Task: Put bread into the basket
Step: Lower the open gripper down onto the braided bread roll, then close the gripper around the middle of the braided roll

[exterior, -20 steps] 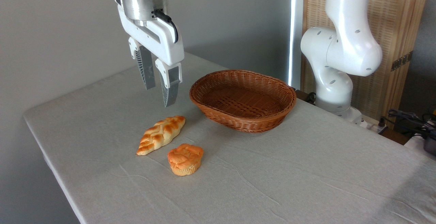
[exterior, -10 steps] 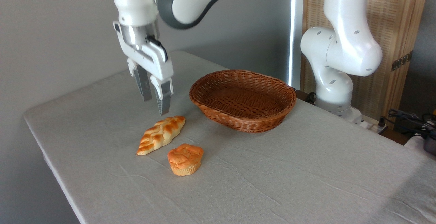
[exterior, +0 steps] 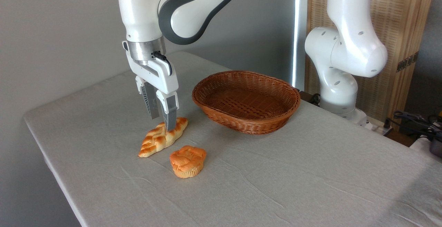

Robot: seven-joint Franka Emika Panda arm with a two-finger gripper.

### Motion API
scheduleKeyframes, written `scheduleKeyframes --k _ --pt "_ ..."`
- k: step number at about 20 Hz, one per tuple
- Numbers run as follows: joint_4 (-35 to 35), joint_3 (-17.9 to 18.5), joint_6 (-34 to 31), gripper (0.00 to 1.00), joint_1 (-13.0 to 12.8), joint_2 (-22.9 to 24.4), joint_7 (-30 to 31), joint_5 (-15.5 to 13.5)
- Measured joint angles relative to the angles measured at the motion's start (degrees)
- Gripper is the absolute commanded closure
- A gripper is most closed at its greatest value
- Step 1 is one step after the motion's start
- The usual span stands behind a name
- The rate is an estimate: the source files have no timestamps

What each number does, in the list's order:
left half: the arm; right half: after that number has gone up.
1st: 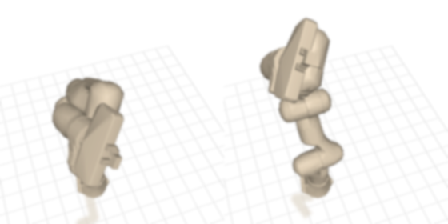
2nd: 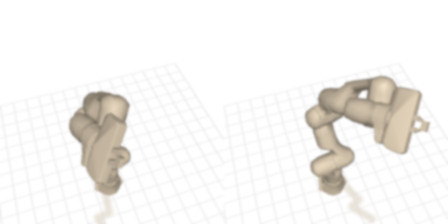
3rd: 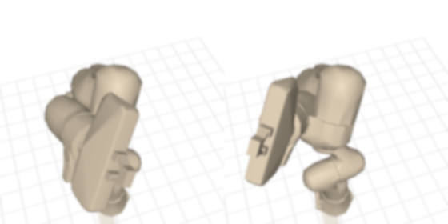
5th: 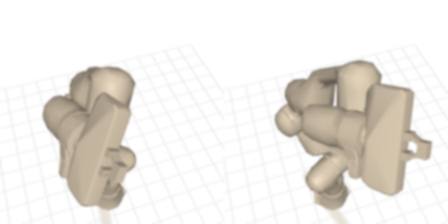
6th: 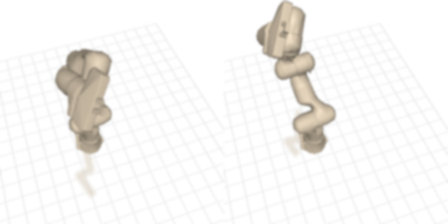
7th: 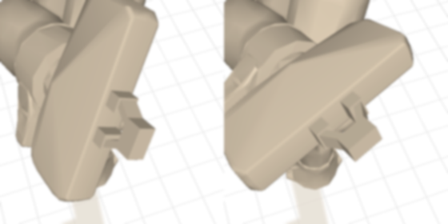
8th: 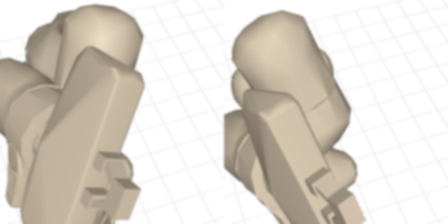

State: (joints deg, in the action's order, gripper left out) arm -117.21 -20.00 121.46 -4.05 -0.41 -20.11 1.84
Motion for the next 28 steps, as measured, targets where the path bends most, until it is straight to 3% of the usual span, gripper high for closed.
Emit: scheduleKeyframes --k 9,11,14,16,17,18,28 --pt "-0.66 0.00 0.04 0.00 0.00 -0.87 0.10 0.58" --pt "-1.25 0.00 0.04 0.06 0.00 -0.95 0.12 0.60" --pt "-2.28 0.00 1.07 0.47 0.00 -1.12 0.12 0.62" --pt "-2.99 0.00 3.10 0.68 -0.01 -1.35 0.14 0.62" --pt "-3.20 0.00 3.71 0.88 -0.01 -1.50 0.16 0.62" --pt "-3.31 0.00 4.18 0.99 -0.01 -1.66 0.19 0.62" --pt "-3.43 0.13 5.63 1.00 0.04 -2.23 0.26 0.62"
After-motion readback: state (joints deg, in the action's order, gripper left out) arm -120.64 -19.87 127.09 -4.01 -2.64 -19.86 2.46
